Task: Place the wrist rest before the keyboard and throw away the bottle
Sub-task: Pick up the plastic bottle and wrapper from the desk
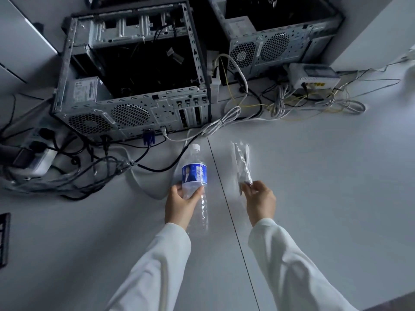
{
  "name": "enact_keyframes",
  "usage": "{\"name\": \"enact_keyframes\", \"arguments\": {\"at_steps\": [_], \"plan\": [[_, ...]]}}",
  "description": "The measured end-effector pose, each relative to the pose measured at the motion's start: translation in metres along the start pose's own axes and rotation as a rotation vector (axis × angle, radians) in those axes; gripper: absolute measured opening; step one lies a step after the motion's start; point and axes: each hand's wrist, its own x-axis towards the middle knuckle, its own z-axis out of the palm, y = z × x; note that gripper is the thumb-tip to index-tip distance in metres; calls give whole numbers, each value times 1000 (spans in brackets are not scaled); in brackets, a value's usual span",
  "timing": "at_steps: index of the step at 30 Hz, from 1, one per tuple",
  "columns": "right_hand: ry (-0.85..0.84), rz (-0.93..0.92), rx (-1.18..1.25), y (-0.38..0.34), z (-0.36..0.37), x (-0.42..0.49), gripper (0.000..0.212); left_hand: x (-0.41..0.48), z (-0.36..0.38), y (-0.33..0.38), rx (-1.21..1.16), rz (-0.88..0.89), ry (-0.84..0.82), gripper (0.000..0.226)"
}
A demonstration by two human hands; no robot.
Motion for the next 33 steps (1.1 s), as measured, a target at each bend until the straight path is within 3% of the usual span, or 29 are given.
{"name": "enact_keyframes", "arguments": {"at_steps": [4, 11, 22, 33], "plan": [[-2, 79, 270, 6, -13, -14, 17, -12, -2, 0, -9, 7, -71, 54], [110, 124, 531, 26, -39, -61, 14, -42, -7, -7, 8, 83, -202, 57], [334, 133, 680, 93, -105, -147, 11, -123, 18, -34, 95, 177, -488, 61], [609, 178, 771, 209, -232, -201, 7, -263, 120, -57, 248, 256, -777, 65]]}}
